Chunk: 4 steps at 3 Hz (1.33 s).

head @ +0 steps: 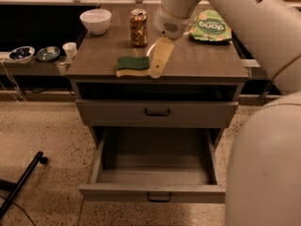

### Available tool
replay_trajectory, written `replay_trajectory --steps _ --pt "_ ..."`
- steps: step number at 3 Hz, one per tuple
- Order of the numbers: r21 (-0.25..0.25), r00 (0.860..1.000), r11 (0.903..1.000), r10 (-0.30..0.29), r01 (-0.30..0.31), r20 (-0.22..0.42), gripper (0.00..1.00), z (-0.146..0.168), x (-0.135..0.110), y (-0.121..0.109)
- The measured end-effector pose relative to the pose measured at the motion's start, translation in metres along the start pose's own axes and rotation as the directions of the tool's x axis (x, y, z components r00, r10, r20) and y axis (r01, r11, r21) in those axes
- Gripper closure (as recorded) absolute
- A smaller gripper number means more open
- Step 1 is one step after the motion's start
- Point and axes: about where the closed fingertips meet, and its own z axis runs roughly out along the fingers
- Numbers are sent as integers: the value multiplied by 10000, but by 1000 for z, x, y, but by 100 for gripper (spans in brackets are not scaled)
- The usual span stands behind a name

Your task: Place sponge into middle drawer

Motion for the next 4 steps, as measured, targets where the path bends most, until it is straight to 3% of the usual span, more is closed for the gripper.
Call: replay_trajectory --steps 2,4 --pt "-452 9989 9988 218 -199 403 0 64 -32 -13" --pt "-755 9962 9970 237 -174 836 50 94 -46 -7"
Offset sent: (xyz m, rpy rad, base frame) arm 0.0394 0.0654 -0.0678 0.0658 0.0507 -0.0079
